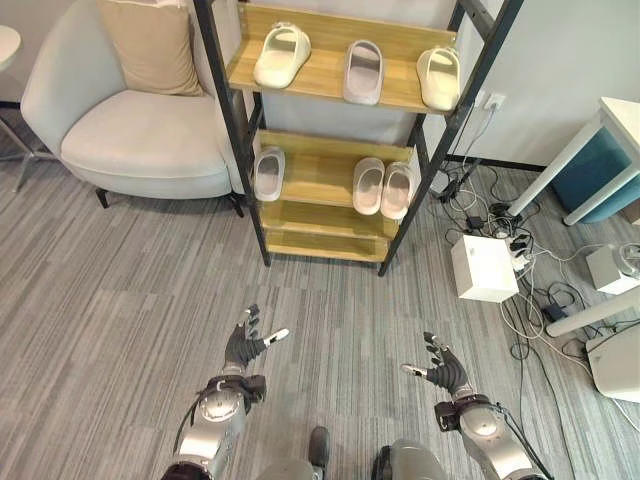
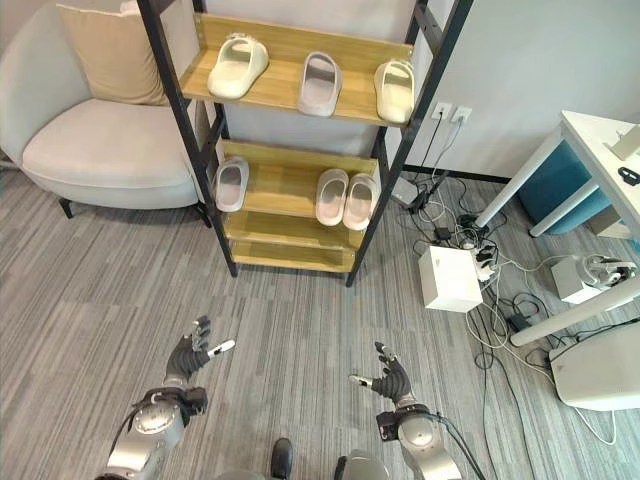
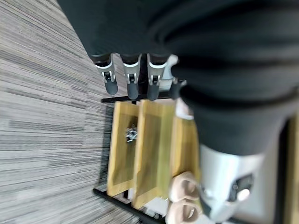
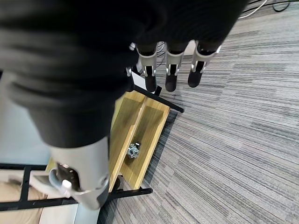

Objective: Arrange the slippers neatly on the shoe rack.

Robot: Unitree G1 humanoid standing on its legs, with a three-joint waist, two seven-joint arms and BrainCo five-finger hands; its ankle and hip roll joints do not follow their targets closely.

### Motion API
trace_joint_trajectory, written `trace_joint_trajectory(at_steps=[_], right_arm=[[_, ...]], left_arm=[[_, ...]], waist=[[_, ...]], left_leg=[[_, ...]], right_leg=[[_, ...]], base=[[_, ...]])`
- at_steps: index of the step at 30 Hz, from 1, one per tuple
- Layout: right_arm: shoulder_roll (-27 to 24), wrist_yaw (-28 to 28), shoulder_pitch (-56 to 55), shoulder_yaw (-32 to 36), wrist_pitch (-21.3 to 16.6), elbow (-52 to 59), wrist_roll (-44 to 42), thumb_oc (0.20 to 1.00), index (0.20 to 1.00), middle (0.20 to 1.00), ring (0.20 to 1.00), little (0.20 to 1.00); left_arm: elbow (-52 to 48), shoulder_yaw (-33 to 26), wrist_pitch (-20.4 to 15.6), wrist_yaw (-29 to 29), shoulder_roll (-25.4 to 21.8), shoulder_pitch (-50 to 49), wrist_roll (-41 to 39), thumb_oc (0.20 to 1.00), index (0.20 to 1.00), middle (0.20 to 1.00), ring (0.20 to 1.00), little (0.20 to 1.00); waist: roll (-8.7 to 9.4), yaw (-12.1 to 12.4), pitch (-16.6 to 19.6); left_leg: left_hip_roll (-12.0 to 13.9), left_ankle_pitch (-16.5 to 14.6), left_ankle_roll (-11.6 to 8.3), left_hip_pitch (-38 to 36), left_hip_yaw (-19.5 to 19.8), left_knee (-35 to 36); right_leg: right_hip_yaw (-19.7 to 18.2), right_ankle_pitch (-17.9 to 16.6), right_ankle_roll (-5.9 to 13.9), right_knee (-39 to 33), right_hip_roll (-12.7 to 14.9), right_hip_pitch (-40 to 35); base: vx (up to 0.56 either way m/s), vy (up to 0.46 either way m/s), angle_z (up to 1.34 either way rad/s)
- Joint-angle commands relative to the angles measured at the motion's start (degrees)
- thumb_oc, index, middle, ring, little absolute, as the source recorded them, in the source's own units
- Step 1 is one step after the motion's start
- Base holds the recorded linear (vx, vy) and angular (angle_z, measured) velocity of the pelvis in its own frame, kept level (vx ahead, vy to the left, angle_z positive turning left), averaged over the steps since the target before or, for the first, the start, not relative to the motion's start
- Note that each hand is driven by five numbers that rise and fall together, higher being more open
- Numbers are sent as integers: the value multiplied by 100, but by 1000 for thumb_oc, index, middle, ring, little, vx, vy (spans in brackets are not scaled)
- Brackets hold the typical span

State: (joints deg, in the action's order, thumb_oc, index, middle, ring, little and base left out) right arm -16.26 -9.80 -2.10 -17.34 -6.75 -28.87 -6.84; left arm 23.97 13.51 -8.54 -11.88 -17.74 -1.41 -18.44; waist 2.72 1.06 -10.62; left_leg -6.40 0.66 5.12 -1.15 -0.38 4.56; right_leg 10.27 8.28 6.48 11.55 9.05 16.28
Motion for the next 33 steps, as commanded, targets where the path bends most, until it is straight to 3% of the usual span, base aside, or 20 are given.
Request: trace_joint_trajectory(at_steps=[1, 5, 7, 9, 11, 12, 13, 16, 18, 20, 31, 33], right_arm=[[-74, -83, 200, 134, -73, 127, -117, 1000, 1000, 1000, 1000, 1000], [-108, -48, 112, 149, -49, 169, -21, 1000, 1000, 1000, 1000, 1000], [-211, 36, -80, 207, -167, 235, -136, 1000, 1000, 1000, 1000, 1000], [-356, 75, -127, 233, -275, 288, -311, 1000, 1000, 1000, 1000, 1000], [-427, 51, -142, 288, -265, 280, -327, 1000, 1000, 1000, 1000, 1000], [-435, 49, -149, 308, -268, 266, -347, 1000, 1000, 1000, 1000, 1000], [-460, 20, -147, 366, -287, 200, -421, 1000, 1000, 1000, 1000, 1000], [-466, -97, -95, 424, -280, 105, -455, 1000, 1000, 1000, 1000, 1000], [-465, -115, -88, 416, -219, 120, -401, 1000, 1000, 1000, 1000, 1000], [-427, -65, -159, 396, -210, 169, -344, 1000, 1000, 1000, 1000, 1000], [-111, 32, -171, 307, -104, 102, -224, 1000, 1000, 1000, 1000, 1000], [-127, -103, -137, 286, -35, 132, 194, 1000, 1000, 1000, 1000, 1000]], left_arm=[[-318, -47, -247, 46, 26, 276, 329, 1000, 1000, 1000, 1000, 1000], [-327, -12, -281, 73, 39, 311, 474, 1000, 1000, 1000, 1000, 1000], [-341, 78, -286, 62, 96, 312, 486, 1000, 1000, 1000, 1000, 1000], [-376, 87, -329, 59, 104, 399, 357, 1000, 1000, 1000, 1000, 1000], [-426, -9, -345, 26, 107, 394, 218, 1000, 1000, 1000, 1000, 1000], [-422, -29, -347, 12, 116, 387, 215, 1000, 1000, 1000, 1000, 1000], [-407, -33, -326, -4, 116, 381, 236, 1000, 1000, 1000, 1000, 1000], [-362, 37, -271, -45, 118, 459, 288, 1000, 1000, 1000, 1000, 1000], [-389, -3, -281, -93, 96, 380, 291, 1000, 1000, 1000, 1000, 1000], [-389, 24, -276, -57, 93, 360, 314, 1000, 1000, 1000, 1000, 1000], [-510, -66, -217, 100, -78, 43, 351, 1000, 1000, 1000, 1000, 1000], [-455, -83, -199, 109, -65, -24, 368, 1000, 1000, 1000, 1000, 1000]], waist=[[50, -165, -330], [105, -281, -267], [43, -442, -98], [54, -419, -158], [131, -328, -231], [165, -299, -236], [206, -234, -229], [75, -145, -287], [12, -97, -249], [-11, -124, -181], [219, 12, 125], [209, 39, 128]], left_leg=[[575, -581, -488, -494, -195, 44], [581, -931, -559, -919, -51, 44], [939, -1191, -778, -1160, 67, -370], [947, -560, -994, -481, 241, -1965], [1015, -403, -995, 33, 114, -2355], [1067, -482, -961, 145, 4, -2189], [1198, -545, -924, 321, -159, -1575], [1602, 308, -1062, 770, -309, -418], [1677, 367, -1085, 708, -425, -45], [1596, 441, -1092, 619, -384, -69], [1141, 27, -784, 171, -681, 33], [1061, -60, -720, 137, -719, 44]], right_leg=[[-5, -1094, 271, -1235, -141, -575], [-142, -1371, 312, -1563, -182, -495], [-132, -1307, 78, -1243, -301, -683], [-109, -1036, -214, -1211, -467, -1072], [-117, -750, -334, -1239, -461, -1371], [-108, -684, -325, -1256, -431, -1464], [-92, -552, -274, -1312, -380, -1679], [1, -307, -231, -1369, -423, -1952], [13, -212, -196, -1303, -421, -2031], [-17, -229, -147, -1190, -370, -2075], [-242, -528, 214, -1307, 88, -2111], [-214, -601, 295, -1242, 183, -2061]], base=[[318, -86, 11], [381, -126, 36], [679, -333, 102], [453, -290, 60], [294, -79, -17], [383, 57, -1], [335, 124, 7], [217, 151, 3], [181, 190, -13], [198, 228, -27], [87, 164, 0], [-11, 131, 3]])
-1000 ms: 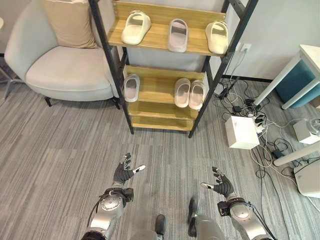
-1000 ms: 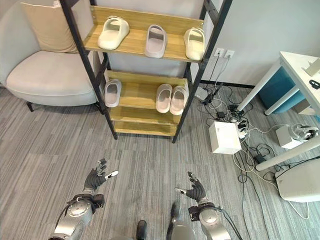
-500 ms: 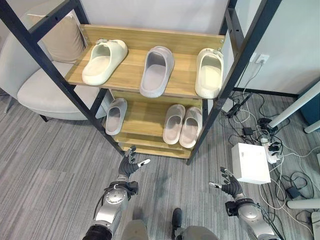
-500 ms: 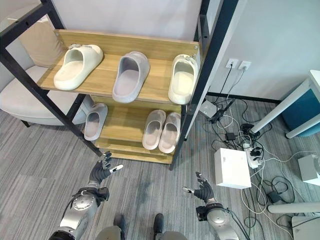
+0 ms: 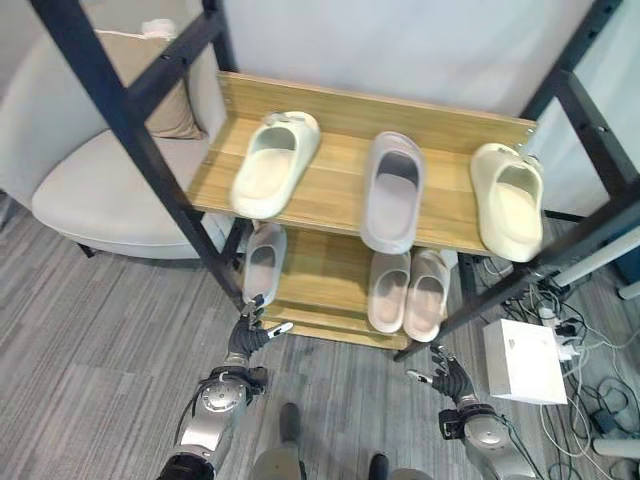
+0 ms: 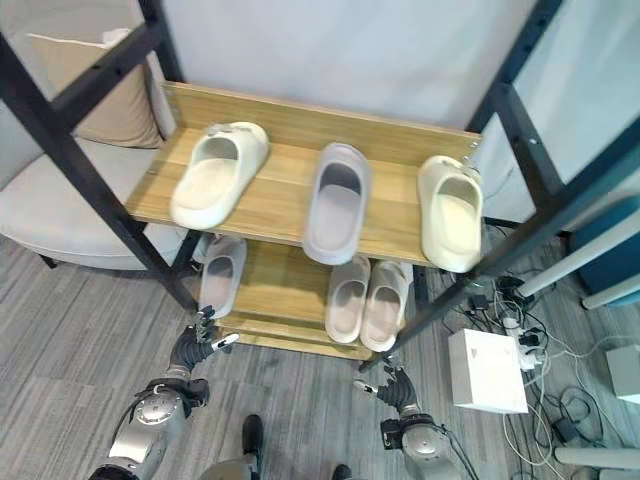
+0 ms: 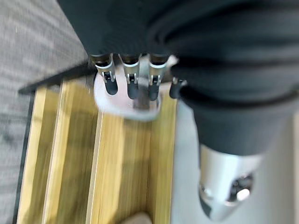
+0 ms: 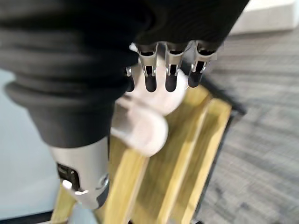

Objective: Arrange the slippers neatly on the shoe rack.

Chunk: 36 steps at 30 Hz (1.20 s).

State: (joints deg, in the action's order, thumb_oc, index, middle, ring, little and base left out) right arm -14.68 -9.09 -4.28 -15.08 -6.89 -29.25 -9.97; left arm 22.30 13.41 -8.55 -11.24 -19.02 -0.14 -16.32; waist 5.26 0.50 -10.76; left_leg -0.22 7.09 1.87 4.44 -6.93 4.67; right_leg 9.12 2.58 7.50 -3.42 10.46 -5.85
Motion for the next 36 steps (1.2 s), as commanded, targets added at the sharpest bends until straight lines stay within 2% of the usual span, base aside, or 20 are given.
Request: trace_joint_trajectory(at_steps=[1, 2, 3, 9, 13, 16, 19, 20, 23, 26, 27, 33, 36], right_arm=[[-355, -316, 180, -24, 38, 346, 1028, 1000, 1000, 1000, 1000, 1000], [-458, -415, 310, -146, 80, 614, 1575, 1000, 1000, 1000, 1000, 1000], [-527, -476, 329, -174, 89, 882, 1874, 1000, 1000, 1000, 1000, 1000], [-1064, -176, 94, -433, -49, 2808, 2995, 1000, 1000, 1000, 1000, 1000], [-1309, -12, -263, -452, -340, 4334, 3086, 1000, 1000, 1000, 1000, 1000], [-1397, 45, -420, -427, -507, 4986, 2975, 1000, 1000, 1000, 1000, 1000], [-1683, -119, -346, -171, -720, 5985, 2993, 1000, 1000, 1000, 1000, 1000], [-1687, -118, -352, -166, -715, 5995, 2993, 1000, 1000, 1000, 1000, 1000], [-1791, -658, 32, 298, -691, 6265, 3406, 1000, 1000, 1000, 1000, 1000], [-1769, -1148, 604, 561, -488, 6122, 3919, 1000, 1000, 1000, 1000, 1000], [-1734, -1367, 1146, 614, -284, 5890, 4198, 1000, 1000, 1000, 1000, 1000], [-1800, -1731, 2378, 532, 141, 5079, 4615, 1000, 1000, 1000, 1000, 1000], [-1975, -1900, 3118, 329, 434, 4158, 4808, 1000, 1000, 1000, 1000, 1000]], left_arm=[[-289, -82, -198, 7, 49, -165, 194, 1000, 1000, 1000, 1000, 1000], [-324, -61, -218, -1, 6, -160, 269, 1000, 1000, 1000, 1000, 1000], [-379, -44, -249, 3, -5, -151, 305, 1000, 1000, 1000, 1000, 1000], [-331, 52, -286, -8, 23, -70, 485, 1000, 1000, 1000, 1000, 1000], [-406, 157, -308, -79, 17, -103, 683, 1000, 1000, 1000, 1000, 1000], [-441, 211, -332, -107, 7, -112, 730, 1000, 1000, 1000, 1000, 1000], [-509, 310, -419, -145, -47, -154, 827, 1000, 1000, 1000, 1000, 1000], [-508, 312, -420, -144, -44, -154, 827, 1000, 1000, 1000, 1000, 1000], [-559, 343, -461, -185, -40, -198, 774, 1000, 1000, 1000, 1000, 1000], [-589, 406, -468, -197, -34, -217, 753, 1000, 1000, 1000, 1000, 1000], [-597, 464, -461, -183, -9, -223, 709, 1000, 1000, 1000, 1000, 1000], [-526, 534, -469, -113, 28, -180, 551, 1000, 1000, 1000, 1000, 1000], [-496, 525, -504, -19, -32, -228, 432, 1000, 1000, 1000, 1000, 1000]], waist=[[-87, 133, 116], [-115, 223, 71], [-124, 215, 59], [-108, 115, 158], [-135, 14, 199], [-155, -37, 214], [-192, -132, 305], [-195, -131, 305], [-222, -151, 404], [-245, -112, 472], [-253, -42, 519], [-216, 156, 553], [-164, 391, 542]], left_leg=[[410, -733, -353, -434, -119, 33], [414, -772, -338, -461, -192, 33], [409, -749, -335, -462, -183, 33], [497, -743, -400, -557, -168, 33], [544, -743, -440, -632, -142, 33], [554, -746, -450, -660, -122, 33], [575, -761, -465, -678, -128, 33], [575, -762, -465, -678, -128, 33], [568, -779, -455, -691, -127, 33], [552, -799, -437, -686, -101, 33], [529, -812, -423, -679, -77, 33], [464, -821, -391, -629, 34, 33], [390, -827, -368, -565, 149, 33]], right_leg=[[-65, -124, 280, 410, 118, 293], [112, -206, 274, 477, 170, 385], [131, -198, 270, 450, 165, 391], [9, -86, 178, 168, 1, 203], [54, -25, 142, 112, -68, 107], [66, -10, 131, 97, -92, 84], [70, -28, 139, 33, -116, 58], [71, -29, 139, 30, -116, 57], [72, -45, 148, 7, -119, 34], [88, -58, 153, 2, -105, 30], [111, -62, 155, 6, -92, 15], [204, -86, 163, 30, -56, 16], [292, -115, 183, 47, -24, 15]], base=[[-66, 104, -2], [-78, 56, -19], [-49, 6, -36], [23, -32, -6], [7, -8, 0], [0, 0, 0], [0, 0, 0], [1, 8, -5], [1, 3, -1], [6, 13, 0], [16, 32, -1], [19, 30, 9], [23, 32, 26]])
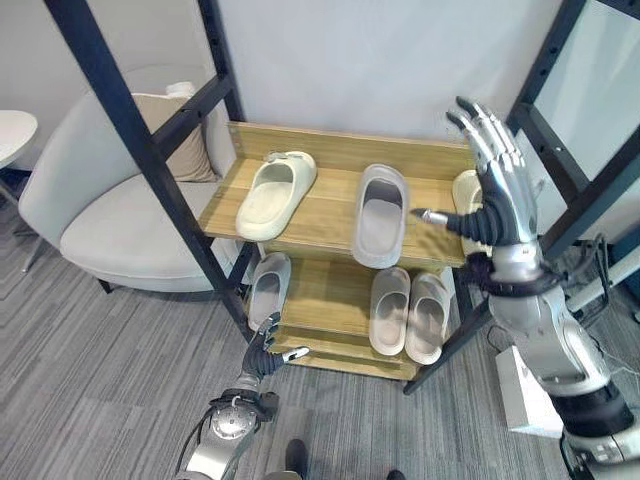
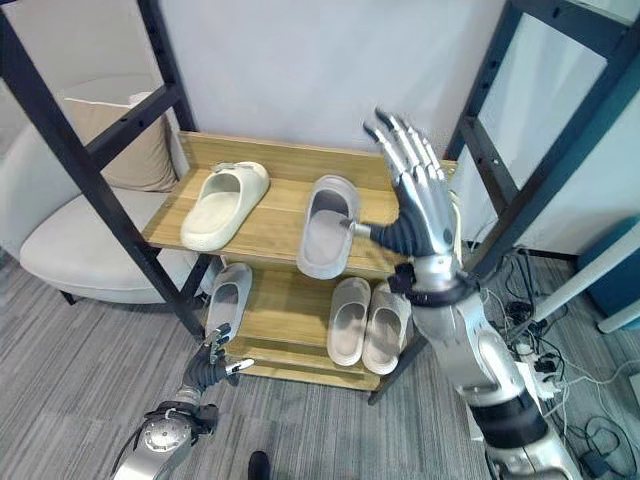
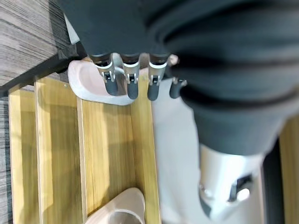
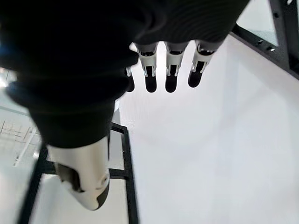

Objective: Arrange the slippers neatly on the shoe rack.

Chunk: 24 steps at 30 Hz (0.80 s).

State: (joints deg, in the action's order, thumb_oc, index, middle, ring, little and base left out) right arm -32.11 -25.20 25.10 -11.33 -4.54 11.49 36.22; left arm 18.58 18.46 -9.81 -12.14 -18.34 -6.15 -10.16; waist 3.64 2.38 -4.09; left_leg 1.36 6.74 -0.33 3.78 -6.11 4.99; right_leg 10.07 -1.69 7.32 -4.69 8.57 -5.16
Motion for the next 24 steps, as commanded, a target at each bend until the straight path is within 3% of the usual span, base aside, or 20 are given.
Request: trace_joint_trajectory(at_steps=[1, 14, 22, 23, 24], right_arm=[[-279, -346, 315, -78, 272, -132, 234, 1000, 1000, 1000, 1000, 1000], [-214, -658, 524, -170, 835, -1991, 483, 1000, 1000, 1000, 1000, 1000], [-381, -824, 1633, -961, 1231, -4103, 395, 1000, 1000, 1000, 1000, 1000], [-390, -816, 1808, -1041, 1258, -4297, 344, 834, 834, 834, 834, 834], [-373, -811, 1910, -1102, 1276, -4428, 310, 523, 523, 523, 523, 523]], left_arm=[[-102, 18, -393, 72, -124, 366, -204, 1000, 1000, 1000, 1000, 1000], [-90, -164, -441, 196, -219, 234, -298, 1000, 1000, 1000, 1000, 1000], [-139, 90, -522, 257, -322, 222, -414, 1000, 1000, 1000, 1000, 1000], [-117, 134, -521, 256, -321, 254, -438, 1000, 1000, 1000, 1000, 1000], [-107, 151, -521, 247, -311, 275, -455, 1000, 1000, 1000, 1000, 1000]], waist=[[17, 275, -133], [105, 744, -255], [143, 1031, -350], [143, 1049, -354], [137, 1052, -360]], left_leg=[[216, -792, -143, -484, 96, 1], [30, -830, -86, -343, 368, 1], [9, -813, -101, -271, 417, 1], [9, -809, -109, -262, 418, 1], [9, -806, -112, -259, 421, 1]], right_leg=[[219, 308, 204, 180, 170, -54], [496, 290, 268, 152, 284, -93], [580, 236, 288, 46, 299, -89], [596, 234, 289, 40, 299, -90], [601, 234, 287, 39, 299, -90]], base=[[14, 28, 26], [22, 24, 15], [4, 5, 0], [-7, -2, 4], [0, -5, 3]])
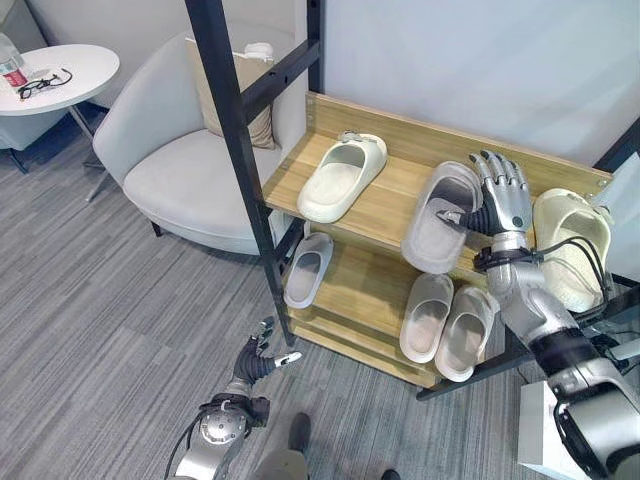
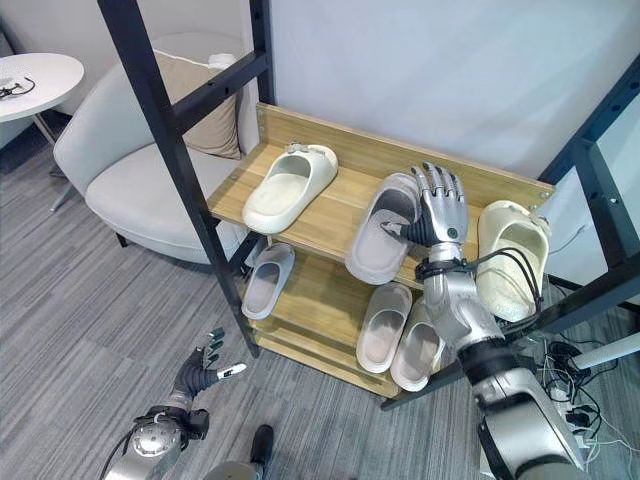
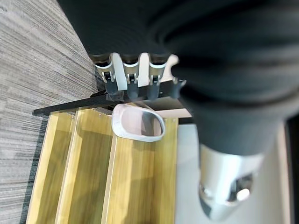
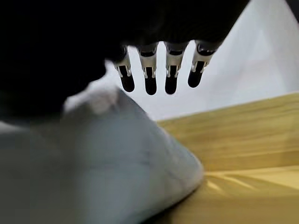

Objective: Arrange the slippers neatly on the shoe rack.

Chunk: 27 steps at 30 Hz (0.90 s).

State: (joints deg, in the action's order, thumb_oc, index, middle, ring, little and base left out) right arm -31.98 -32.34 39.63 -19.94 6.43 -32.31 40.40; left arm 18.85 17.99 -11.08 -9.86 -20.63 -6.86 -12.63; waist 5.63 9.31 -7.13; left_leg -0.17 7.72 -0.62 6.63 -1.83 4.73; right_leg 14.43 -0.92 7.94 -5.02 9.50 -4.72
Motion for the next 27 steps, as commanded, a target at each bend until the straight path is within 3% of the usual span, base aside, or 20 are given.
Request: trace_joint_trajectory(at_steps=[1, 2, 10, 13, 15, 17, 18, 20, 21, 24, 27], right_arm=[[-372, -89, 549, -297, 190, -179, -146, 244, 244, 244, 244, 244], [-353, -94, 648, -349, 195, -359, -226, 200, 200, 200, 200, 200], [-244, 31, 1355, -663, 73, -1170, -1063, 200, 200, 200, 200, 200], [-199, -86, 1182, -473, 23, -570, -1166, 200, 200, 200, 200, 200], [-111, -311, 734, -40, -67, 509, -1175, 200, 200, 200, 200, 200], [95, -472, -498, 861, -469, 2593, -996, 200, 200, 200, 200, 200], [275, -328, -1308, 1325, -941, 3870, -1202, 200, 200, 200, 200, 200], [888, 57, -2207, 1515, -1927, 5190, -2767, 200, 200, 200, 200, 200], [1192, 383, -2415, 1274, -2369, 5497, -3814, 200, 200, 200, 200, 200], [1498, 1211, -2517, 599, -2737, 5895, -5353, 200, 200, 200, 200, 200], [1672, 1922, -2478, -210, -2764, 6005, -6278, 200, 200, 200, 200, 200]], left_arm=[[-116, 224, -389, 22, -77, 365, -220, 1000, 1000, 1000, 1000, 1000], [-105, 254, -397, 27, -76, 380, -236, 1000, 1000, 1000, 1000, 1000], [-128, 355, -337, 18, -119, 388, -415, 1000, 1000, 1000, 1000, 1000], [-122, 295, -285, -29, -87, 423, -401, 1000, 1000, 1000, 1000, 1000], [-84, 184, -252, -80, -10, 458, -353, 1000, 1000, 1000, 1000, 1000], [-47, -61, -215, -151, 92, 480, -201, 1000, 1000, 1000, 1000, 1000], [-109, -154, -216, -166, 111, 434, -64, 1000, 1000, 1000, 1000, 1000], [-297, -195, -177, -187, 121, 229, 14, 1000, 1000, 1000, 1000, 1000], [-306, -184, -126, -187, 134, 169, -45, 1000, 1000, 1000, 1000, 1000], [-263, -164, -93, -192, 100, 121, -166, 1000, 1000, 1000, 1000, 1000], [-205, -127, -143, -231, 129, 123, -249, 1000, 1000, 1000, 1000, 1000]], waist=[[-66, 367, -57], [-74, 380, -50], [-131, 343, -10], [-174, 264, 1], [-227, 182, 2], [-287, 39, -6], [-285, -51, 3], [-261, -182, 21], [-261, -236, 16], [-266, -263, 2], [-281, -244, -6]], left_leg=[[160, -901, -84, -540, 2, 27], [158, -900, -87, -537, 13, 27], [162, -883, -120, -577, 50, 27], [168, -891, -119, -607, 37, 27], [179, -898, -115, -635, 23, 27], [189, -922, -105, -676, 17, 27], [212, -916, -107, -689, 7, 27], [257, -892, -130, -682, -16, 27], [282, -874, -144, -678, -40, 27], [324, -842, -172, -676, -72, 27], [351, -796, -209, -647, -58, 27]], right_leg=[[166, 159, 223, 69, 206, -134], [175, 158, 218, 63, 205, -141], [206, 178, 188, 26, 186, -209], [164, 194, 172, 24, 175, -211], [134, 216, 158, 28, 164, -213], [88, 264, 132, 36, 143, -215], [84, 298, 112, 45, 127, -213], [97, 318, 99, 42, 113, -221], [100, 322, 93, 40, 107, -221], [114, 330, 80, 41, 91, -217], [154, 337, 61, 59, 77, -215]], base=[[0, 0, 0], [0, 0, 0], [0, -14, 5], [0, 0, 0], [-1, -6, -4], [8, -21, 7], [2, -66, 0], [-32, -75, -15], [-55, -49, -22], [-41, -32, -19], [-41, -18, 10]])
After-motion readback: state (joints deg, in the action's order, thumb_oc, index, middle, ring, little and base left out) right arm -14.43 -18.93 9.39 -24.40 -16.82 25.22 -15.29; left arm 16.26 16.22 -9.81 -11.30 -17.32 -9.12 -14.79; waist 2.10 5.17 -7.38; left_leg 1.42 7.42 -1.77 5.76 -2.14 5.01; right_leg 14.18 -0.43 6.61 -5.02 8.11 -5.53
